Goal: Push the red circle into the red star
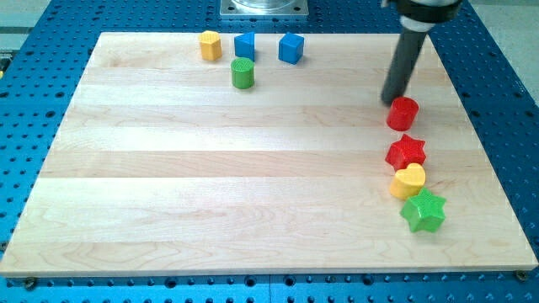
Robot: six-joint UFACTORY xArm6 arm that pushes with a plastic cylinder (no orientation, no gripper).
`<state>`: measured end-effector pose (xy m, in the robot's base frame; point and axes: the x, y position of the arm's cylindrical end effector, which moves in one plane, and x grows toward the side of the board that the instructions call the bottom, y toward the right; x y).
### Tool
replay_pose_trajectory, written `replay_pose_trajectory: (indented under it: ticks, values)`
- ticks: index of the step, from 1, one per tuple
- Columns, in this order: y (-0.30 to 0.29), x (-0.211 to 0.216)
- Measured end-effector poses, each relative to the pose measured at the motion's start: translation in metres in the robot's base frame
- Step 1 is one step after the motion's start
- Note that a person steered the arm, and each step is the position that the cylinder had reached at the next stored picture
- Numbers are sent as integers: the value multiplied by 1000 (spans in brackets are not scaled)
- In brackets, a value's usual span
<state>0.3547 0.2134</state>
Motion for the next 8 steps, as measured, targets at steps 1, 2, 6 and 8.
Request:
replay_pose_trajectory:
  ticks: [1,2,6,8]
  values:
    - [-9,33]
    - [-25,56]
    - [-84,80]
    - [-51,71]
